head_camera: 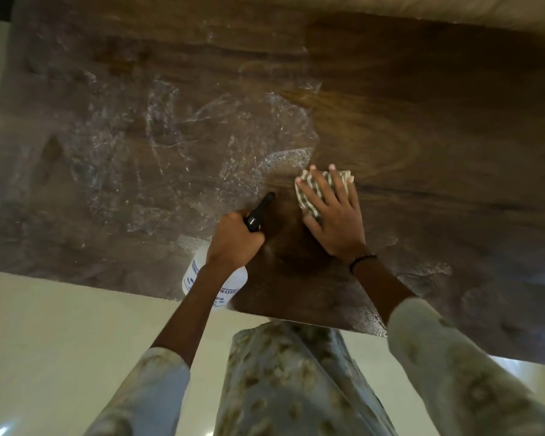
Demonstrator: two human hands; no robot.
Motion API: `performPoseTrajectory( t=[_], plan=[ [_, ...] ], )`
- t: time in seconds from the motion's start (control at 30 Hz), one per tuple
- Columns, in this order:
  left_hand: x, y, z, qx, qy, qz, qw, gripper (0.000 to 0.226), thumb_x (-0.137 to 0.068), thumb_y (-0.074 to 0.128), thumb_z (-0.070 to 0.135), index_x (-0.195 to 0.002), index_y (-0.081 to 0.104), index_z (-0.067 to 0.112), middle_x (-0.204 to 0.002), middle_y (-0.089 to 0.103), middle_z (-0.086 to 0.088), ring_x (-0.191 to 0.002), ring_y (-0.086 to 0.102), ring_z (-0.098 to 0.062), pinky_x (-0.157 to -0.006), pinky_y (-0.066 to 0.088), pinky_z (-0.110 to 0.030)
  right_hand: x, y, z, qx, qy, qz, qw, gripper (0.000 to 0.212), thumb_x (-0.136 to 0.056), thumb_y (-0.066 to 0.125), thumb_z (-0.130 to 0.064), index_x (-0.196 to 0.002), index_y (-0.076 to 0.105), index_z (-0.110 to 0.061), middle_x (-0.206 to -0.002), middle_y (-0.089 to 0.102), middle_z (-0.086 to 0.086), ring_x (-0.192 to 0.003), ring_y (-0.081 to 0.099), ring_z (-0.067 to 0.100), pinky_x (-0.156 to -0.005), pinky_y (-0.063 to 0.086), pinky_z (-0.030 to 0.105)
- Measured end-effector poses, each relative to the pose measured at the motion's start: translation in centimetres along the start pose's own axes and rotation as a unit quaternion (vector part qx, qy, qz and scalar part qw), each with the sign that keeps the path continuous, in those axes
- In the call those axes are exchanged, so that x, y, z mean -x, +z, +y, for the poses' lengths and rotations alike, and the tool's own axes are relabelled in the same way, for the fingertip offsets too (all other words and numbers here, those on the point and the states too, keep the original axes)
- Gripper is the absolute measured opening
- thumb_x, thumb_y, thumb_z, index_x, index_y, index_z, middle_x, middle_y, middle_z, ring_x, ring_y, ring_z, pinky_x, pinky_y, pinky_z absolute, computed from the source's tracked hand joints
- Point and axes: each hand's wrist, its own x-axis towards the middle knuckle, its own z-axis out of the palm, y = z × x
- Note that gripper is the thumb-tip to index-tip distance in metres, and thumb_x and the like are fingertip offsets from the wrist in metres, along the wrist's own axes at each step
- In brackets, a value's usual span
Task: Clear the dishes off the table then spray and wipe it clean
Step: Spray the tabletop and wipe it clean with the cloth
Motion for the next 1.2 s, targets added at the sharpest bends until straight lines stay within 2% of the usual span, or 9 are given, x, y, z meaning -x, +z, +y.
performPoseTrajectory(
  t=[0.17,0.3,0.4,0.53,0.67,0.87,0.97,1.13,1.2],
  plan=[
    [-0.5,-0.8,0.3,0.018,0.024,0.03,0.999,0.009,-0.079,0.059,0.001,-0.084,0.066,0.006,-0.071,0.063,-0.015,-0.066,0.058,-0.031,-0.06,0.044,-0.033,-5.4,1.0,-5.0,-0.023,-0.027,-0.001,0.999,0.058,-0.096,0.037,-0.044,-0.152,0.032,-0.03,-0.161,0.025,0.003,-0.15,0.011,0.033,-0.118,0.01,0.056],
    [-0.8,-1.5,0.4,0.019,0.02,0.029,0.999,0.012,-0.08,0.061,0.003,-0.074,0.059,0.013,-0.06,0.057,-0.003,-0.056,0.051,-0.018,-0.052,0.037,-0.024,-1.8,2.4,-6.9,-0.011,-0.166,-0.005,0.986,0.049,-0.093,0.049,-0.041,-0.139,0.052,-0.024,-0.15,0.044,0.008,-0.146,0.027,0.036,-0.119,0.014,0.057],
    [-1.4,-1.8,0.6,0.019,0.017,0.032,0.999,0.006,-0.081,0.061,0.004,-0.078,0.064,0.009,-0.068,0.063,-0.012,-0.064,0.057,-0.027,-0.06,0.043,-0.032,1.4,1.5,-2.8,0.026,-0.215,-0.03,0.976,0.065,-0.09,0.052,-0.044,-0.15,0.033,-0.031,-0.16,0.028,0.002,-0.149,0.017,0.031,-0.119,0.016,0.055],
    [-2.0,-2.1,1.2,0.018,0.026,0.032,0.999,0.009,-0.082,0.06,0.003,-0.085,0.066,0.008,-0.079,0.067,-0.017,-0.069,0.059,-0.029,-0.059,0.043,-0.027,-1.2,-0.5,2.5,0.049,-0.116,-0.033,0.991,0.065,-0.093,0.043,-0.046,-0.154,0.024,-0.034,-0.162,0.02,0.001,-0.151,0.008,0.031,-0.12,0.012,0.055],
    [-2.6,-2.2,1.3,0.027,0.012,0.036,0.999,0.011,-0.083,0.06,0.005,-0.09,0.067,0.009,-0.083,0.067,-0.016,-0.072,0.059,-0.028,-0.06,0.042,-0.024,-6.9,-0.6,-0.4,0.004,-0.01,0.008,1.0,0.061,-0.093,0.041,-0.044,-0.152,0.03,-0.034,-0.161,0.023,0.0,-0.151,0.01,0.03,-0.119,0.01,0.055],
    [-3.2,-2.2,2.0,0.006,0.015,0.034,0.999,0.007,-0.08,0.061,0.002,-0.085,0.065,0.006,-0.07,0.063,-0.012,-0.065,0.055,-0.027,-0.054,0.038,-0.024,-5.7,1.7,-6.3,-0.025,-0.159,0.01,0.987,0.048,-0.092,0.051,-0.04,-0.137,0.055,-0.023,-0.148,0.047,0.007,-0.146,0.026,0.035,-0.119,0.014,0.057],
    [-3.4,-2.3,2.2,0.016,0.003,0.038,0.999,0.012,-0.081,0.062,0.005,-0.092,0.067,0.006,-0.079,0.067,-0.016,-0.074,0.06,-0.031,-0.058,0.04,-0.022,-1.8,1.2,-3.0,0.008,-0.226,-0.017,0.974,0.058,-0.09,0.047,-0.042,-0.146,0.04,-0.028,-0.156,0.036,0.004,-0.148,0.021,0.032,-0.12,0.014,0.054],
    [-3.6,-2.5,3.4,0.019,0.007,0.032,0.999,0.012,-0.083,0.06,0.004,-0.091,0.067,0.01,-0.084,0.067,-0.014,-0.069,0.058,-0.021,-0.057,0.039,-0.019,-3.7,-1.2,3.5,0.038,-0.097,-0.017,0.994,0.064,-0.092,0.043,-0.043,-0.153,0.025,-0.034,-0.162,0.02,0.001,-0.151,0.009,0.031,-0.121,0.011,0.054],
    [-3.9,-2.5,3.8,0.028,0.013,0.03,0.999,0.011,-0.083,0.059,0.004,-0.09,0.067,0.009,-0.084,0.067,-0.017,-0.072,0.06,-0.028,-0.059,0.041,-0.023,-6.8,-1.4,2.7,0.022,-0.035,0.005,0.999,0.062,-0.093,0.041,-0.042,-0.153,0.027,-0.032,-0.162,0.022,0.001,-0.151,0.011,0.031,-0.12,0.01,0.055]
  ],
)
